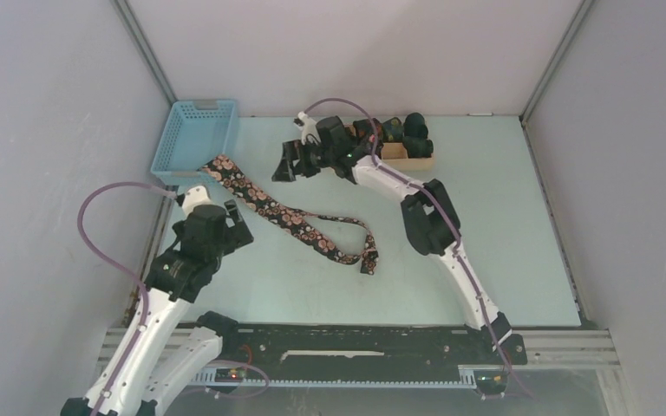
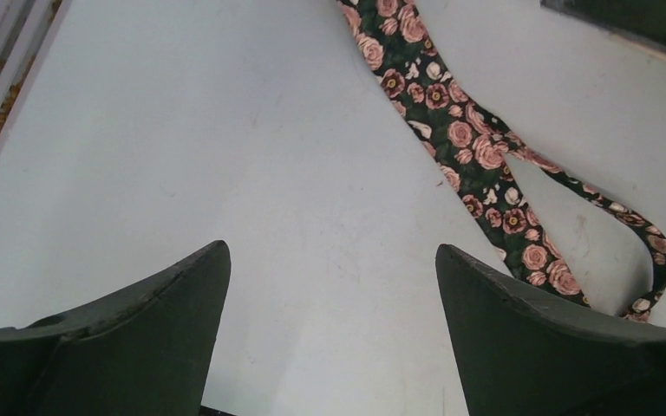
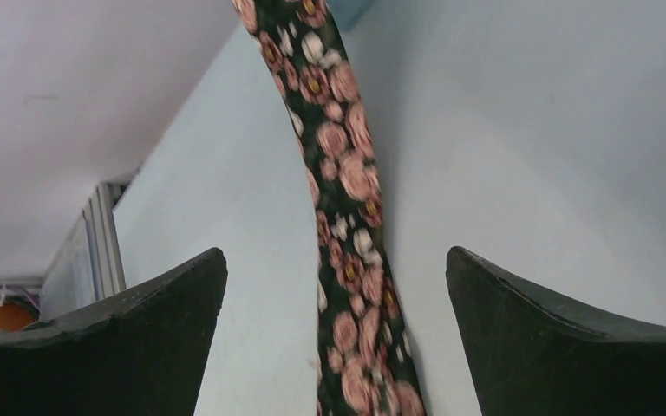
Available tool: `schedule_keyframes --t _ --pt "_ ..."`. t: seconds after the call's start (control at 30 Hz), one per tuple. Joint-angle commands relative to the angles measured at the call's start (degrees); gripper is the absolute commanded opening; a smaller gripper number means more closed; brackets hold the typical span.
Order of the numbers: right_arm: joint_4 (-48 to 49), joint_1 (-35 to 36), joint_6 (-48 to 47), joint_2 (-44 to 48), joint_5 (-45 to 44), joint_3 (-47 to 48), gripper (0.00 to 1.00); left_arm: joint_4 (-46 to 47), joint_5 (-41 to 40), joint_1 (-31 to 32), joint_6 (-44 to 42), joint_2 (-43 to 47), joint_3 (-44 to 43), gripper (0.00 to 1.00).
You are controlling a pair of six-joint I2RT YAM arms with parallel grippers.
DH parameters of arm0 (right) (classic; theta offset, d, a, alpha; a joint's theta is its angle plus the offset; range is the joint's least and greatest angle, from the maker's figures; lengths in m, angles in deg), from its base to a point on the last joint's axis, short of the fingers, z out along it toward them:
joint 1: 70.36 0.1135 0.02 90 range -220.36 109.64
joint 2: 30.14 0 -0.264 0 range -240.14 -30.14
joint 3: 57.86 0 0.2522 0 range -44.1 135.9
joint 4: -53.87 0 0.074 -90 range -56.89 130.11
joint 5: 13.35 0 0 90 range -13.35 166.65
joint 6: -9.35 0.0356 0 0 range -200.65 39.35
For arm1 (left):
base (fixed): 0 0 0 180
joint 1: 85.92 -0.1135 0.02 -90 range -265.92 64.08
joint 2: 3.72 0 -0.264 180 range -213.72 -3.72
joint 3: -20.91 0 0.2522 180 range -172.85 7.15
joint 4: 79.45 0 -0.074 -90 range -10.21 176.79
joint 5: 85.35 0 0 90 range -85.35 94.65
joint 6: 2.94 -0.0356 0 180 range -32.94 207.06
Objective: Roll the ties
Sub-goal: Place the tie at the center of the board, then flatten out the tie at the center of the board.
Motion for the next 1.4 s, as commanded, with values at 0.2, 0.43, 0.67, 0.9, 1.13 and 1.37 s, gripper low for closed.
schedule_keyframes --t 0.2,0.43,0.67,0.9,1.13,1.37 --pt "2.8 3.2 12.7 -16.7 -3.0 23.6 1.00 -0.1 0.9 -0.9 2.2 6.3 2.7 0.91" --pt "2.5 4.7 19.4 -22.5 -8.1 28.4 1.00 0.2 2.4 -0.9 2.5 12.1 3.5 0.87" --pt "3.2 6.0 24.1 -26.2 -4.0 29.2 0.99 1.0 2.5 -0.9 2.2 11.4 3.9 0.87" --pt "4.3 7.6 26.2 -28.1 2.9 29.2 0.91 1.3 2.5 -0.8 2.0 11.2 4.1 0.87" --pt "6.5 9.2 26.1 -28.6 4.6 28.9 0.65 1.4 2.4 -0.9 2.0 11.2 4.2 0.86" --pt "9.5 10.5 28.5 -28.4 3.2 28.3 0.10 1.4 2.1 -0.9 2.2 11.5 4.3 0.86"
